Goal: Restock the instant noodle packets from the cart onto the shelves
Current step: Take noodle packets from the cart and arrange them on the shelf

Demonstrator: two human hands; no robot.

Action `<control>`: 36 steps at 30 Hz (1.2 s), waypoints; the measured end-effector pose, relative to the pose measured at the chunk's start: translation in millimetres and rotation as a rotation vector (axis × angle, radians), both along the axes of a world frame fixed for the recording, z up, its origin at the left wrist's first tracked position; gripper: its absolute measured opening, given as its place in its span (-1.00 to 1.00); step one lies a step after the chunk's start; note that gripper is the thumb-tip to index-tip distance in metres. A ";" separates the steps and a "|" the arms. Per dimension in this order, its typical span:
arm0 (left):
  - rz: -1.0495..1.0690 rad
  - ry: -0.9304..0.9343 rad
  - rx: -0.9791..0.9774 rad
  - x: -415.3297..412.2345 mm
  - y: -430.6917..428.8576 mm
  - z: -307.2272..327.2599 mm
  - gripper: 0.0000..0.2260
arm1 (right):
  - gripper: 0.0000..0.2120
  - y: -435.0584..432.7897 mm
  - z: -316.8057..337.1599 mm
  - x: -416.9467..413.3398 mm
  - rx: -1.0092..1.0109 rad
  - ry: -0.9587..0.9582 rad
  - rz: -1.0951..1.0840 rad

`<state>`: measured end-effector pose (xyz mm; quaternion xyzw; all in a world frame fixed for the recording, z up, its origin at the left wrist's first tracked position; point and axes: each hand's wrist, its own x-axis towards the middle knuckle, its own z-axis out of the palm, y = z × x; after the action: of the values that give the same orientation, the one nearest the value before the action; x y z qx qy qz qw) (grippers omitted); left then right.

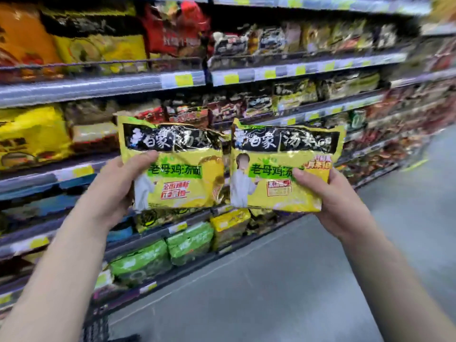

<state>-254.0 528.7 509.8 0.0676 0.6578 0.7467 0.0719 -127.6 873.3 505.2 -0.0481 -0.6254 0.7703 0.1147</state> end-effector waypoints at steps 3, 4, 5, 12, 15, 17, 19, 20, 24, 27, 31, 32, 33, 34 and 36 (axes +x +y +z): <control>-0.079 -0.005 -0.020 2.9 86.2 3.1 -0.24 | -0.07 72.8 0.0 28.9 -0.008 0.031 -0.082; -0.103 -0.019 -0.018 3.3 113.5 3.4 -0.24 | -0.09 95.8 0.1 37.7 -0.007 0.037 -0.096; -0.120 -0.020 -0.014 2.0 139.2 3.1 -0.23 | -0.11 118.3 -0.1 46.4 -0.008 0.037 -0.114; -0.264 -0.017 -0.008 10.8 296.9 16.9 -0.14 | -0.22 249.8 7.2 85.8 -0.025 0.051 -0.185; -0.263 0.009 0.012 6.4 345.3 20.0 -0.15 | -0.07 292.4 14.9 92.8 -0.018 0.066 -0.221; -0.273 0.015 -0.002 2.4 374.5 22.1 -0.17 | -0.09 315.7 18.9 96.0 -0.024 0.071 -0.234; -0.323 -0.006 -0.015 -3.3 403.5 22.2 -0.34 | -0.13 337.0 18.6 98.3 -0.036 0.079 -0.252; -0.344 -0.020 -0.009 -7.5 417.0 22.6 -0.41 | -0.15 347.0 18.2 98.2 -0.044 0.083 -0.263; -0.333 -0.015 -0.009 -37.5 470.6 15.2 -0.07 | -0.42 387.9 13.5 88.0 -0.071 0.075 -0.324; -0.341 0.007 0.028 -60.3 520.2 8.6 -0.07 | -0.52 423.4 6.2 69.9 -0.071 0.060 -0.374; -0.369 0.009 0.073 -100.8 593.8 0.5 -0.41 | -0.36 477.3 -1.4 30.4 -0.034 0.042 -0.404; -0.366 -0.006 0.055 -112.1 610.6 0.6 -0.46 | -0.39 492.2 -0.8 17.2 -0.032 0.039 -0.409; -0.361 -0.017 0.052 -127.8 626.9 -1.2 -0.59 | -0.46 506.8 1.3 3.3 -0.028 0.034 -0.416; -0.354 -0.018 0.049 -143.8 644.1 -1.8 -0.73 | -0.54 521.6 4.3 -10.8 -0.020 0.030 -0.425; -0.351 -0.034 0.041 -172.0 681.9 2.2 -0.78 | -0.63 550.8 13.0 -39.4 -0.003 0.021 -0.433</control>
<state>-426.0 1210.6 512.0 0.1701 0.6192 0.7370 0.2110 -167.0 1424.1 518.2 -0.1736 -0.5981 0.7290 0.2840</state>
